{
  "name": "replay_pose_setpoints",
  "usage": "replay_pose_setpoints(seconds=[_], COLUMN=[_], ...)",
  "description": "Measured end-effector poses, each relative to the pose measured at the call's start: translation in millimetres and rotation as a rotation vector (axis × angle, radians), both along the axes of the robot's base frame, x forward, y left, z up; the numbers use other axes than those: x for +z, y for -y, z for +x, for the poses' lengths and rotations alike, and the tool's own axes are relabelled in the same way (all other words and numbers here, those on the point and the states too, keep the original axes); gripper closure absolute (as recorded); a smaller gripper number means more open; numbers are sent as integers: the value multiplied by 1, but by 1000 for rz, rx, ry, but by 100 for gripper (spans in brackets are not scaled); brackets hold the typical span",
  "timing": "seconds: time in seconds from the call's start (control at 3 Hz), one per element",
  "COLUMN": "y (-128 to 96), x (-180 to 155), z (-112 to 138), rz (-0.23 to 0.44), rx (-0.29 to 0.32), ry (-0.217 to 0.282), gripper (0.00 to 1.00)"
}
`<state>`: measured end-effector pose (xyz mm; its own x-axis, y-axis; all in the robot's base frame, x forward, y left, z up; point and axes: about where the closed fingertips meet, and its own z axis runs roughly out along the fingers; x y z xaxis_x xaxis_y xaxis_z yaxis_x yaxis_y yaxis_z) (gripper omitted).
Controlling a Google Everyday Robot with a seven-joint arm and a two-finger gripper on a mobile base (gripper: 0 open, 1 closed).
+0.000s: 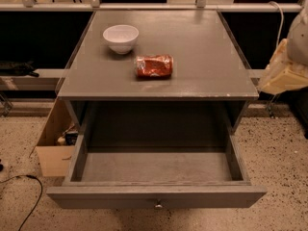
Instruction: Close top drawer
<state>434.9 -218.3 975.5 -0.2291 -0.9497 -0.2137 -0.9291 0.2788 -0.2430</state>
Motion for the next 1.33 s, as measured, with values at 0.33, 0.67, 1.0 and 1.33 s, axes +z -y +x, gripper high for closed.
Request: replay_pose_setpoints(seconds=[0.33,0.67,1.0,1.33], y=[11,3,-3,-3], x=[-17,-47,-62,-61], z=[-31,-80,-92,-92], rz=[110,255,294,291], rx=[-70,-133,-145,-144], ry=[-68,-166,-210,-206], gripper=[99,100,100,100])
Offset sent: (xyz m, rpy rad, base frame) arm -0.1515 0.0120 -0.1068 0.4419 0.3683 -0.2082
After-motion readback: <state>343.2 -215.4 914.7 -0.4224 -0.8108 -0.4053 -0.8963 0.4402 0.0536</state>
